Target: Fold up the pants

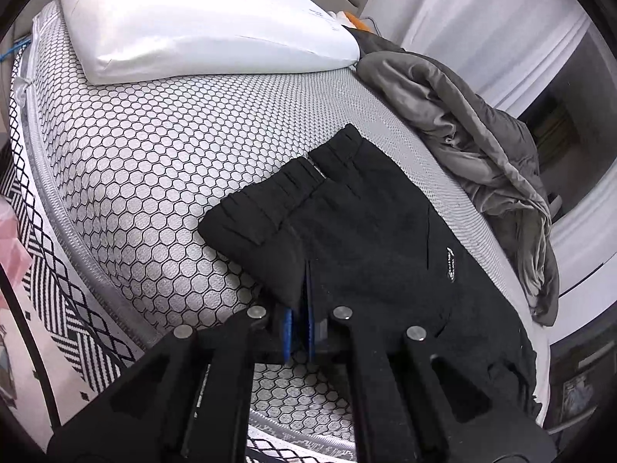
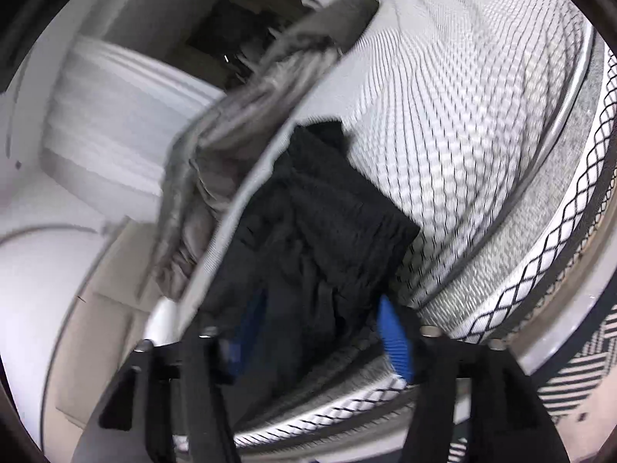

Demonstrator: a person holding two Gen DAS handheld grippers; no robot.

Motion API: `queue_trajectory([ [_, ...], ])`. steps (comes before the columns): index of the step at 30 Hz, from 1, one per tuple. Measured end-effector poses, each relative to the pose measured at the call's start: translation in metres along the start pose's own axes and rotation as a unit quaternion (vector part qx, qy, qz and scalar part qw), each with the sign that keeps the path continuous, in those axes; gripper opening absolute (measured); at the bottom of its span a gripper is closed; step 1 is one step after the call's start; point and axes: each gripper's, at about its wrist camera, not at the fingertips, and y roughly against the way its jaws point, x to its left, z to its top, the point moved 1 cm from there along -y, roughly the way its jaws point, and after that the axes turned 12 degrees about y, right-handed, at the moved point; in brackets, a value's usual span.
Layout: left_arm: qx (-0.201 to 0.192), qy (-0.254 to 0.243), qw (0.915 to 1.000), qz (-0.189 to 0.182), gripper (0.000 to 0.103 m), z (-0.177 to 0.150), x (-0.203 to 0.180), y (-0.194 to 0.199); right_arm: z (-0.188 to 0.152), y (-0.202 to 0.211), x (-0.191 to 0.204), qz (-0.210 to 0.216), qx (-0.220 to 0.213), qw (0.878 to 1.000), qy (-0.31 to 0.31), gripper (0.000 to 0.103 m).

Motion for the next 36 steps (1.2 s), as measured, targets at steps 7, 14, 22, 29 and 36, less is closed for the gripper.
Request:
queue_trajectory([
  [7,-0.008,-0.013,0.9999,0.007,0.001,-0.001,-0.004,-0.002,-0.002,-0.006,-0.017,-0.081,0.006,0.997,0.005,0.025],
  [14,-0.016,-0.024,0.9995,0.012,0.001,-0.001,-0.001,0.005,-0.003,0.018,-0.006,-0.092,-0.035,0.994,0.044,0.013],
  [22,-0.030,0.001,0.9994,0.017,0.000,-0.002,-0.003,0.006,-0.001,0.026,-0.006,-0.077,-0.065,0.995,0.016,0.013],
  [29,-0.078,-0.021,0.9966,-0.018,0.000,0.008,-0.045,0.042,0.019,0.046,0.038,-0.088,-0.162,0.983,0.019,0.012],
  [36,-0.073,-0.017,0.9965,-0.038,0.000,0.047,-0.091,0.034,0.076,0.020,0.110,-0.123,-0.179,0.972,0.088,0.012],
])
